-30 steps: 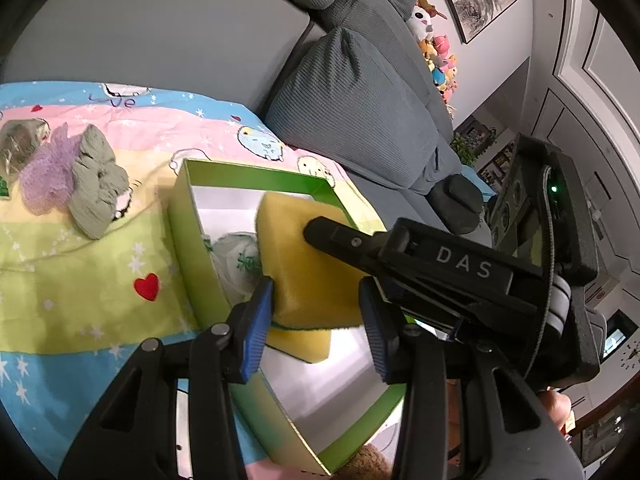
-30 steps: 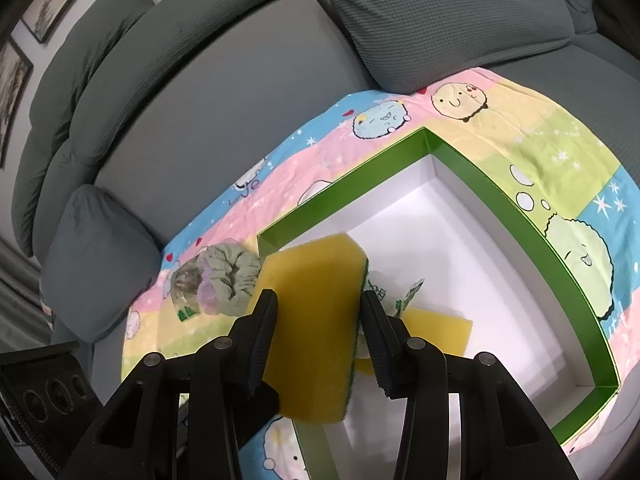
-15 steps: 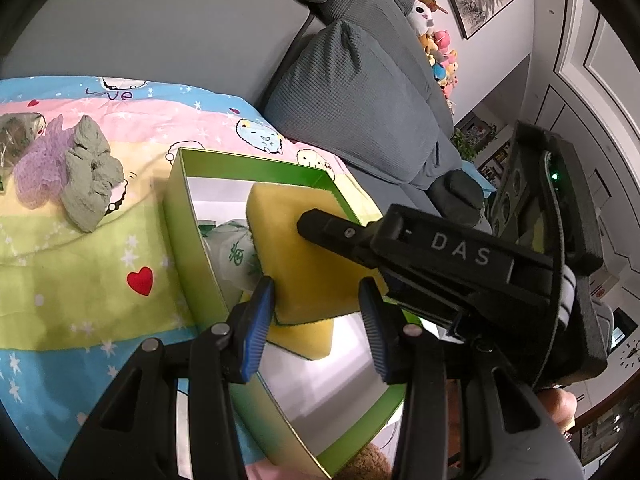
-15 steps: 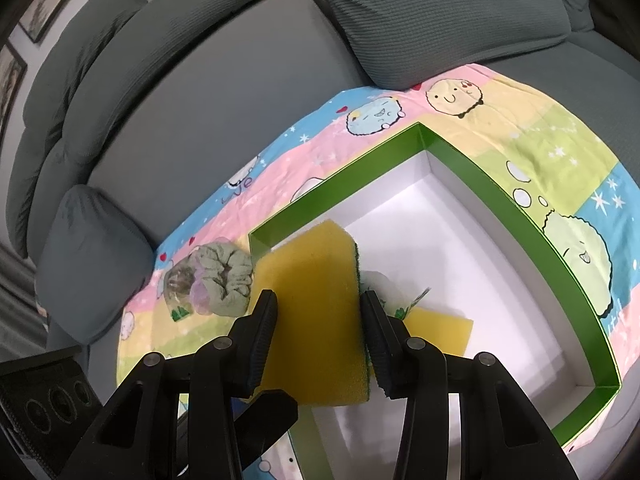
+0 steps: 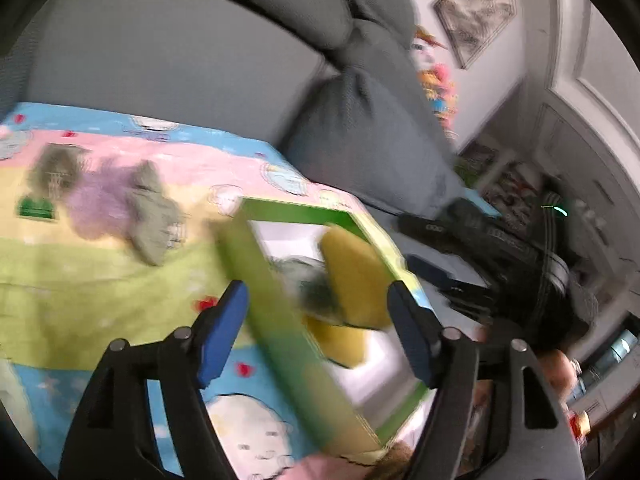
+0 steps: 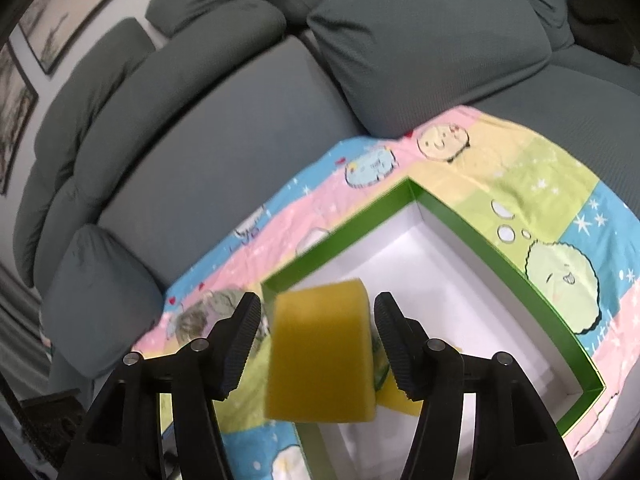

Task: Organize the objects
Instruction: 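Lower the yellow sponge into the white box and open the right tool, then move the right tool back over the grey-green cloth scrunchie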

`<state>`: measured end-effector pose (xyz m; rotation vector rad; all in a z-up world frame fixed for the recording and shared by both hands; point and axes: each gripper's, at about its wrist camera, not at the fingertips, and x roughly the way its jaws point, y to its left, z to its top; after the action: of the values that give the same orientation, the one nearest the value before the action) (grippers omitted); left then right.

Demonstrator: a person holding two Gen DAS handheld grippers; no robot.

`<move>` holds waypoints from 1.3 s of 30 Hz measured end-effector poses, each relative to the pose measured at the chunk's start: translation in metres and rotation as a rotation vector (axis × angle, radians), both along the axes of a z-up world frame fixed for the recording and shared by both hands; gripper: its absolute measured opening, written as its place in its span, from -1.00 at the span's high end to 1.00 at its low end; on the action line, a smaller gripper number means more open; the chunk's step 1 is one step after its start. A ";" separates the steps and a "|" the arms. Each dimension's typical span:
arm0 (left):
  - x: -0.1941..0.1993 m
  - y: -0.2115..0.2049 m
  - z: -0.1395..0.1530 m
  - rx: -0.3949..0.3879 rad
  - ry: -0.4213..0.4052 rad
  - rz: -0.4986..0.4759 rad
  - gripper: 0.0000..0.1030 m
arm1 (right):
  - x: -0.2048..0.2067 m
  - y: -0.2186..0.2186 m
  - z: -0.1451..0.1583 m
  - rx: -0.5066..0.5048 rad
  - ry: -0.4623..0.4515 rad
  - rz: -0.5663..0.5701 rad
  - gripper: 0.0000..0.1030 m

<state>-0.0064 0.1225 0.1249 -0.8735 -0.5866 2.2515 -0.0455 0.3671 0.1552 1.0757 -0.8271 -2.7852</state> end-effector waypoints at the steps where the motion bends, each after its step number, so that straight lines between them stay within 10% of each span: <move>1: -0.001 -0.009 0.002 0.039 0.008 0.011 -0.40 | 0.001 -0.001 0.003 0.000 0.020 -0.005 -0.23; 39: -0.022 -0.061 -0.003 0.061 -0.079 0.117 -0.54 | -0.010 -0.052 -0.002 -0.008 0.096 0.110 -0.42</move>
<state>-0.0284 0.0613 0.1221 -0.9221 -0.7561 2.2990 -0.0553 0.3148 0.1535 0.9476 -0.7438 -2.7159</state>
